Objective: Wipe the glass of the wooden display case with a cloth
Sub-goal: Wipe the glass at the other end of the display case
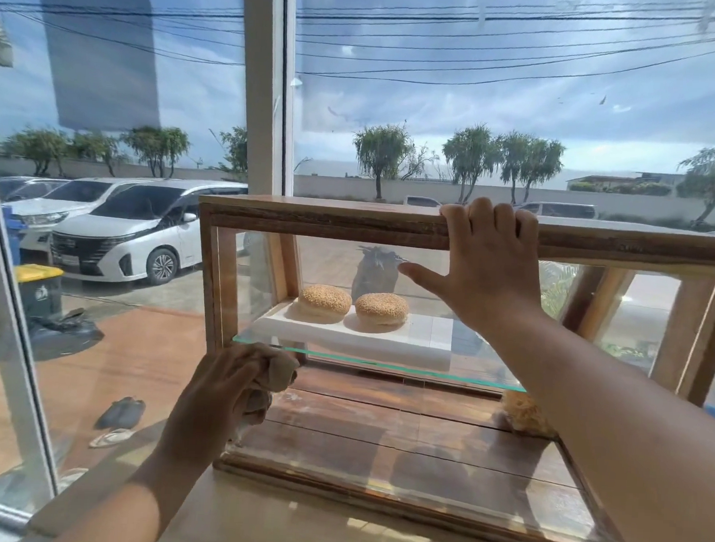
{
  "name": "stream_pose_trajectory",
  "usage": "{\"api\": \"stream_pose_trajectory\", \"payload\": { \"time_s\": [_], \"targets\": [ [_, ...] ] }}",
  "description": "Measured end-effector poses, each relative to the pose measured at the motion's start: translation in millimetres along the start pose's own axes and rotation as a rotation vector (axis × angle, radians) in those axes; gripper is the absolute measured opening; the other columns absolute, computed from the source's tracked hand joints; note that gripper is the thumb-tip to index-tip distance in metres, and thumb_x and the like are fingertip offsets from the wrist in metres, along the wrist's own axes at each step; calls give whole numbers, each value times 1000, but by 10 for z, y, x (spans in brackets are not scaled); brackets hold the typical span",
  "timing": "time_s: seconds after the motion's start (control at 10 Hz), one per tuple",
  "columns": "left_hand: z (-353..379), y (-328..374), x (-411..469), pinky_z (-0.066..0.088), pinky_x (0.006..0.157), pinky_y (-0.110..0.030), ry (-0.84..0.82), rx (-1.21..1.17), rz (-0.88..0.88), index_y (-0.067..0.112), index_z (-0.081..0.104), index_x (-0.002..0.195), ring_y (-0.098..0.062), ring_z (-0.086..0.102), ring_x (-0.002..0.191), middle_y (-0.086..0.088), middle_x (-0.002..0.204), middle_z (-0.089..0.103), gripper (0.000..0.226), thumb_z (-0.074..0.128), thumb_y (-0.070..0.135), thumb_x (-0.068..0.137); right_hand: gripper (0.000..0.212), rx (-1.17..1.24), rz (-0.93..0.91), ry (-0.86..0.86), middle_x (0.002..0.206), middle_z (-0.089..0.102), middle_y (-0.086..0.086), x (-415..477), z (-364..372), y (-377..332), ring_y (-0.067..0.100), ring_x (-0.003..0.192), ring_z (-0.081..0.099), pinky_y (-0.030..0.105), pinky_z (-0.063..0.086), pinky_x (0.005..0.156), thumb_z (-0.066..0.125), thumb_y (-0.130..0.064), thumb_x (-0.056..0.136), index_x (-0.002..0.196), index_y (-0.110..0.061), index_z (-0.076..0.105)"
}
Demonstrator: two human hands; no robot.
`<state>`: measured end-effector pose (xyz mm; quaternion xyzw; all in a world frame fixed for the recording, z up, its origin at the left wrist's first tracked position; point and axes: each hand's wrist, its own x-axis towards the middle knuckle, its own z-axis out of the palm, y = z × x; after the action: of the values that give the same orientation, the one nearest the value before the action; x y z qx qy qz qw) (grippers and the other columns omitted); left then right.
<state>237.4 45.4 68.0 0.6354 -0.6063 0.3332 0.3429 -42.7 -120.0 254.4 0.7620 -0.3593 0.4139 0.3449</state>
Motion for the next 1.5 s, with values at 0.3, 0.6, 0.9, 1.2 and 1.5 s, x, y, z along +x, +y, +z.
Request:
{"api": "stream_pose_trajectory", "payload": {
  "time_s": [0.3,0.6,0.9,1.2,1.5],
  "targets": [
    [420,-166,-747,38,76,-17,-333,-67,-135,33,59,99,-4,52,90,15,106,58,26,50,32,74,77,-6,-8,5,105,46,9,-13,-3,11,29,95,41,43,25,89,43,-81,76,116,-15,49],
    [266,59,-528,48,78,-21,-692,-131,-313,52,55,65,-8,61,88,17,90,60,41,60,18,88,76,26,-6,-30,110,47,11,-17,-55,-6,31,100,42,45,25,93,47,-78,77,118,-14,48],
    [-472,543,611,39,63,-11,-385,-66,-51,15,56,91,-15,52,82,0,86,53,11,47,16,96,73,28,-3,-21,106,47,11,-19,-39,5,31,96,43,46,28,92,46,-78,77,113,-15,48],
    [-661,547,1310,52,77,-47,220,70,-117,2,65,103,-38,55,94,-15,105,59,37,51,-21,77,74,41,-3,-19,110,47,11,-15,-39,-3,31,99,43,45,26,94,46,-78,77,117,-15,48],
    [-59,511,467,48,91,-39,91,-43,-28,7,67,111,-28,56,105,-7,115,64,36,50,21,83,76,29,-3,-9,110,47,12,-14,-16,7,31,99,43,46,28,93,47,-79,77,118,-14,47]
  ]
}}
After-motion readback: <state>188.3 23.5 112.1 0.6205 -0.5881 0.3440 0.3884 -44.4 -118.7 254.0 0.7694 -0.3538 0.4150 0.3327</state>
